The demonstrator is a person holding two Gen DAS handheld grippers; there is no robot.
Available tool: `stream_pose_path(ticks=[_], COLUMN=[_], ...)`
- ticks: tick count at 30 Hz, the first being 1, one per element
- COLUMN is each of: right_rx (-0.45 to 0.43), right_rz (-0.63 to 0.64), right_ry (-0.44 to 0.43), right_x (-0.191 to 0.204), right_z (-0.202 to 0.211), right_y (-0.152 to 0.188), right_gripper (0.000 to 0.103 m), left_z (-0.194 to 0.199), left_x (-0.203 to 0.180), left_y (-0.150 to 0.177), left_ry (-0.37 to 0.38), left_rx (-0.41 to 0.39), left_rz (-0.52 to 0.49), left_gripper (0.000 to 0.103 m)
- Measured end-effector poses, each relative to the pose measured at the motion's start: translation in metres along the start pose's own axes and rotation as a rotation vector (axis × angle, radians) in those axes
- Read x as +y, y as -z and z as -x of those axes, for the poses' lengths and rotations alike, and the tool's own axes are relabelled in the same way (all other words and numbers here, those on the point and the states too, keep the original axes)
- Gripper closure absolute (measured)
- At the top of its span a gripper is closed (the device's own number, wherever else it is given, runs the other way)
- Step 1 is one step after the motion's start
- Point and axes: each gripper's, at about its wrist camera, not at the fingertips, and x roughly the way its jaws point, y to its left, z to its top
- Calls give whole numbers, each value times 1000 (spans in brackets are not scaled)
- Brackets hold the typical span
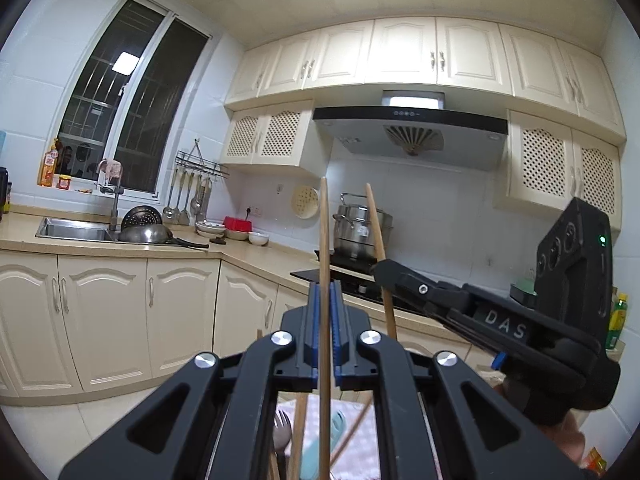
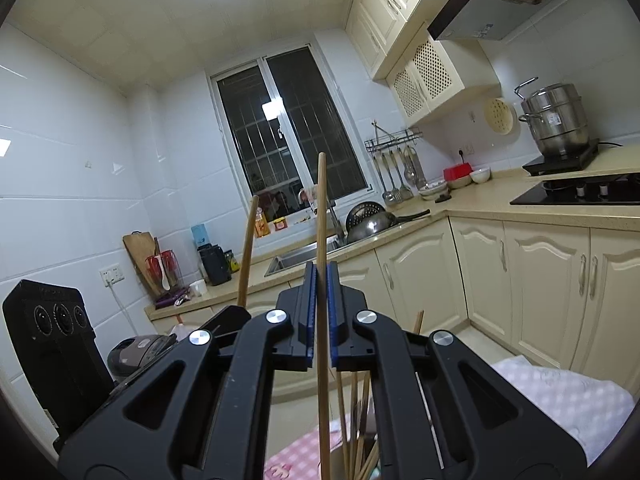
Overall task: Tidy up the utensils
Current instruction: 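Lift both held chopsticks up over the pink cup, then lower both chopsticks into the pink cup and open both grippers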
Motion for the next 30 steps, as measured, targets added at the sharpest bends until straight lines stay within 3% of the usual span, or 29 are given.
stream_pose_path(ticks=[11, 23, 27, 29, 30], right_rx=[52, 116, 169, 239, 265], right_rz=[-8, 26, 30, 19, 12], right_ry=[3, 16, 19, 10, 8], right_x=[-29, -21, -20, -24, -26], right_z=[-47, -56, -61, -67, -69], right_y=[27, 42, 44, 44, 43], right_gripper=[97, 97, 97, 95, 88], left_z=[-48, -50, -53, -53, -52], left_x=[29, 36, 36, 37, 39], left_y=[29, 47, 55, 57, 57], left_ry=[-16, -38, -40, -38, -34], left_rx=[-12, -14, 20, 42, 57], left_rz=[66, 78, 86, 87, 91], left_gripper=[98, 98, 98, 97, 92])
